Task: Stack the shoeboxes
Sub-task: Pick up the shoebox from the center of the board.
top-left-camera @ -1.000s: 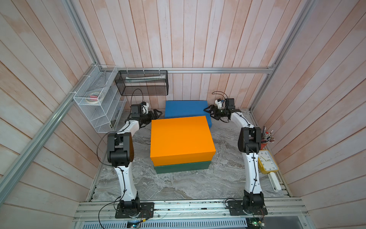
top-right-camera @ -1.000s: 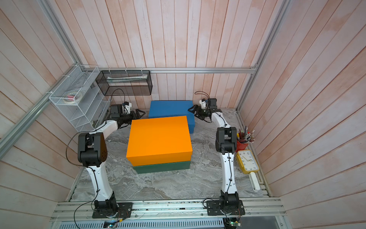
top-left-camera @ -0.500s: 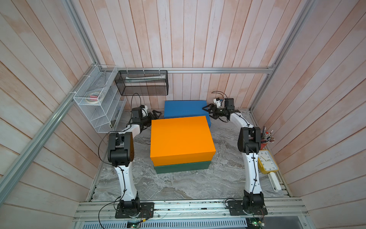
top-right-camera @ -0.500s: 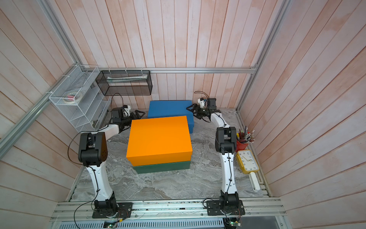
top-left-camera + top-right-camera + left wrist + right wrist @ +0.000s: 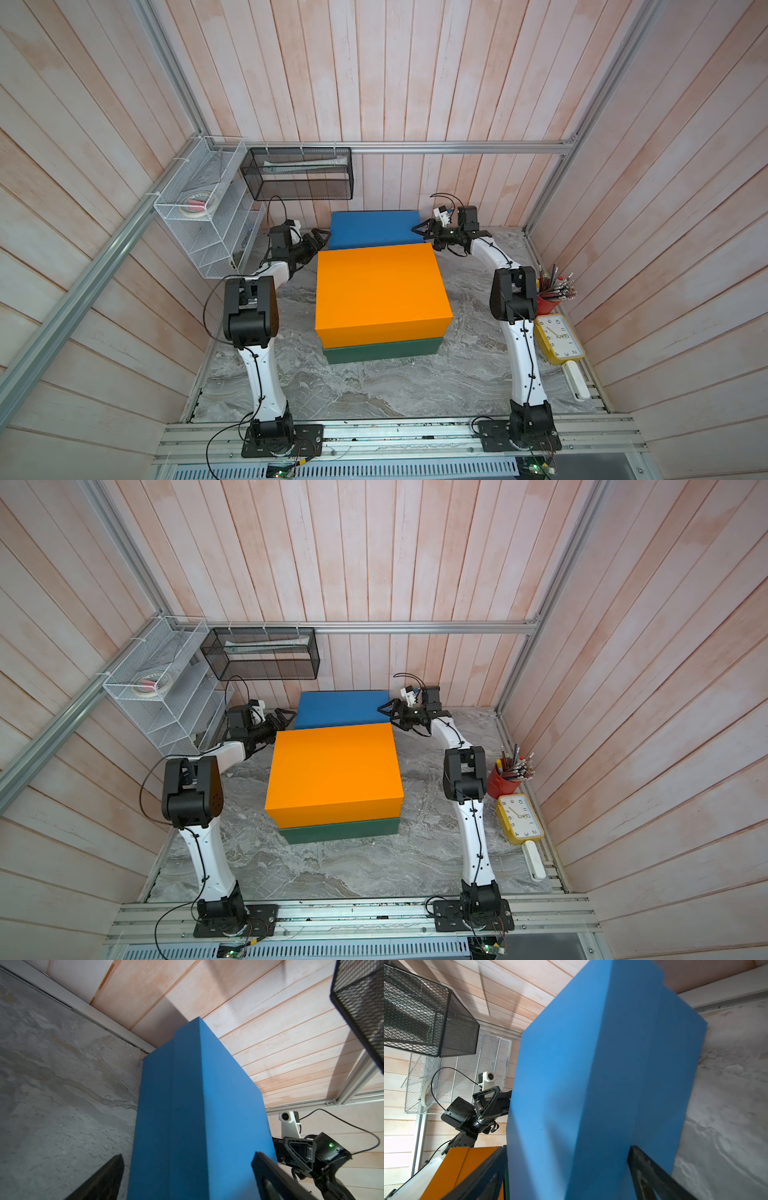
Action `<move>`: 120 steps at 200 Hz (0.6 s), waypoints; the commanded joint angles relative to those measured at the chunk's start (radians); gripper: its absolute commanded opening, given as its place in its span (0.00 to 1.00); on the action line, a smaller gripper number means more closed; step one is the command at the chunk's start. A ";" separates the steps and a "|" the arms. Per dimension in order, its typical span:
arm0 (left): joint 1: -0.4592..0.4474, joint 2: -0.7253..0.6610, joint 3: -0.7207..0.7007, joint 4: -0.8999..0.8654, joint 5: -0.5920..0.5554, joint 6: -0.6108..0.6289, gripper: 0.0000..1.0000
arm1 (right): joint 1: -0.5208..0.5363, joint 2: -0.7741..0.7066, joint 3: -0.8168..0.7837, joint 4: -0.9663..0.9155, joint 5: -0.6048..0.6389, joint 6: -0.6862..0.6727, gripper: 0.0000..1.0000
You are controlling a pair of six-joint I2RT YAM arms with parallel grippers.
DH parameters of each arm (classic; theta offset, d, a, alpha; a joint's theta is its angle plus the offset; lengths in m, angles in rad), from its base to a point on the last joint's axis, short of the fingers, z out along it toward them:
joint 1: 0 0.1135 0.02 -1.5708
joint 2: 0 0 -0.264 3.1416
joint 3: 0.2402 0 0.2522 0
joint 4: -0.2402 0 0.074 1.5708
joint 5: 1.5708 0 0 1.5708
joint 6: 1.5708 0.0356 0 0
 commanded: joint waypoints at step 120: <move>-0.017 0.170 0.073 0.227 0.137 -0.215 1.00 | -0.007 0.055 0.046 0.036 -0.019 0.044 0.94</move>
